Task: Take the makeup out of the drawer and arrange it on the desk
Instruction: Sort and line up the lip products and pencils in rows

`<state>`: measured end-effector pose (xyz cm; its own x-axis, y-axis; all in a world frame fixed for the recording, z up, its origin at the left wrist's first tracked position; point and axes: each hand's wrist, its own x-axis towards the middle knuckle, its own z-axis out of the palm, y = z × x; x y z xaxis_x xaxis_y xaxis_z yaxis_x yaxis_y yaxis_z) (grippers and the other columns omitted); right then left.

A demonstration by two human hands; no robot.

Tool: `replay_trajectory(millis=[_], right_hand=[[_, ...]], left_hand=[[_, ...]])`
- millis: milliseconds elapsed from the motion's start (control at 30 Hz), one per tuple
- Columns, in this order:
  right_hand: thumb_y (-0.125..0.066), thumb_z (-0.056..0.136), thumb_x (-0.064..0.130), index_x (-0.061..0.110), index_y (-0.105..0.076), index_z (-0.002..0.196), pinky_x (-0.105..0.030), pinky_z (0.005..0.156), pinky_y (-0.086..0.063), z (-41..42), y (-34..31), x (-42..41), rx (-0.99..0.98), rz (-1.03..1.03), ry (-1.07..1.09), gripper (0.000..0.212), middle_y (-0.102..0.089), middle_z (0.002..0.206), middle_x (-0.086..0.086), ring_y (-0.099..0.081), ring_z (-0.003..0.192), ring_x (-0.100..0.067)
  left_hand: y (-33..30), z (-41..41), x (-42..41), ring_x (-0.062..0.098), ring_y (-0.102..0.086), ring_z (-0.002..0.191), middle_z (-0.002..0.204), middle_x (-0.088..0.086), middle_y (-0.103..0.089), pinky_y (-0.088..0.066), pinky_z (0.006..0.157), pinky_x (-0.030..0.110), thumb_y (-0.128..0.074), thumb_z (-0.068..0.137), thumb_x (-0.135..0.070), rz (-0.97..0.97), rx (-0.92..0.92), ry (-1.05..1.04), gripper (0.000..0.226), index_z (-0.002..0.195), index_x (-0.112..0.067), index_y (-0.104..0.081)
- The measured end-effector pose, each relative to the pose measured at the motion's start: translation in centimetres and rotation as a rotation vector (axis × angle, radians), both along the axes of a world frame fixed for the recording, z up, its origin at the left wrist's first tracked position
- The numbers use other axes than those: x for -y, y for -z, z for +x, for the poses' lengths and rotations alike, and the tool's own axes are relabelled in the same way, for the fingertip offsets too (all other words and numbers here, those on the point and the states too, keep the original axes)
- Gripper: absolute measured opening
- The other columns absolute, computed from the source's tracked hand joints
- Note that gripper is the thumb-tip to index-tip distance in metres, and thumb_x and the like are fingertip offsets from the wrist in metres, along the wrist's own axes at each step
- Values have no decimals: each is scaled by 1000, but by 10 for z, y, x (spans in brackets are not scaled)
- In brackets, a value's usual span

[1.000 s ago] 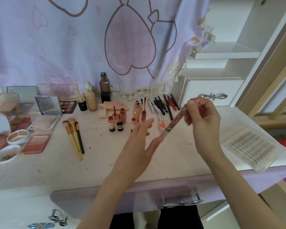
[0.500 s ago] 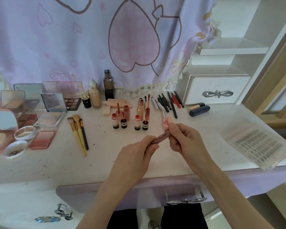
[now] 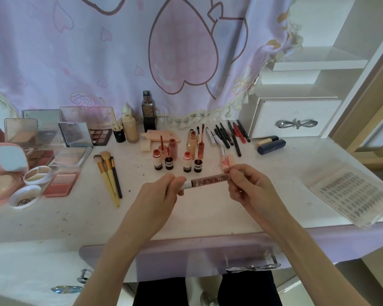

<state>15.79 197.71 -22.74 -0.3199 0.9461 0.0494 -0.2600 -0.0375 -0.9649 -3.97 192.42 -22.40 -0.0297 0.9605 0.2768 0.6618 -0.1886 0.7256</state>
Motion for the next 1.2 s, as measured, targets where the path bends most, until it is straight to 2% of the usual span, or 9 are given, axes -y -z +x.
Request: replay_trajectory(millis=[100,233,300,400,467,567,767,967,1200], right_hand=[[-53,87,7,3,-64,89,-20,46,-37,-1,1,0,31,-8,2,12,-53,58,-4,-45,52,-13],[-54,84,4,4,-61,90,-21,50,-45,0,1,1,43,-7,-89,9,-62,64,-6,-56,57,-16],[-50,88,-4,6,-59,92,-22,57,-49,0,1,2,102,30,-128,14,-65,72,-5,-62,66,-17],[-50,89,-7,7,-58,91,-23,63,-51,-1,-1,2,191,63,-128,17,-67,76,-5,-63,71,-17],[-51,88,-6,5,-59,91,-23,60,-51,-3,-2,0,179,47,-106,14,-67,74,-7,-62,67,-18],[-55,88,2,4,-60,90,-22,52,-46,-6,-3,-2,170,17,-119,6,-65,66,-5,-57,59,-18],[-59,89,19,38,-61,90,-8,67,-43,-6,-6,-2,703,431,-147,19,-62,67,17,-56,68,4],[-61,88,14,34,-57,92,-2,73,-37,0,-7,-6,747,520,-110,20,-59,79,21,-53,77,14],[-60,88,12,30,-53,92,0,76,-33,-1,2,-8,900,660,-36,20,-51,89,20,-49,84,9]], left_hand=[[-3,-7,2,2,-49,54,64,-4,-53,-42,56,13,-50,85,-41,-5,21,48,9,88,-43,-42],[-3,-13,5,2,-48,53,64,-8,-53,-43,54,13,-58,87,-21,92,26,85,25,90,-40,-43],[-6,-18,3,2,-44,48,58,-7,-51,-40,49,14,-50,86,-38,59,41,35,6,81,-35,-49],[-8,-24,2,-2,-46,47,59,-6,-51,-39,50,10,-38,77,-58,-46,-49,15,23,76,-37,-50],[-8,-24,3,-5,-50,56,65,-6,-52,-41,57,7,-53,83,-41,-53,-38,61,11,86,-42,-43],[-4,-25,6,-4,-49,56,62,-10,-50,-41,56,7,-62,85,-20,42,-43,79,28,85,-39,-42],[-4,-28,-2,3,-46,56,66,-8,-51,-40,58,11,-49,89,-33,-5,-181,34,17,74,-40,-43],[1,-22,1,-2,-49,64,69,-11,-51,-42,59,11,-64,82,-27,22,-127,121,30,87,-44,-40],[-3,-33,-3,6,-47,63,74,-13,-47,-35,57,14,-54,84,-37,107,-264,10,6,83,-31,-51]])
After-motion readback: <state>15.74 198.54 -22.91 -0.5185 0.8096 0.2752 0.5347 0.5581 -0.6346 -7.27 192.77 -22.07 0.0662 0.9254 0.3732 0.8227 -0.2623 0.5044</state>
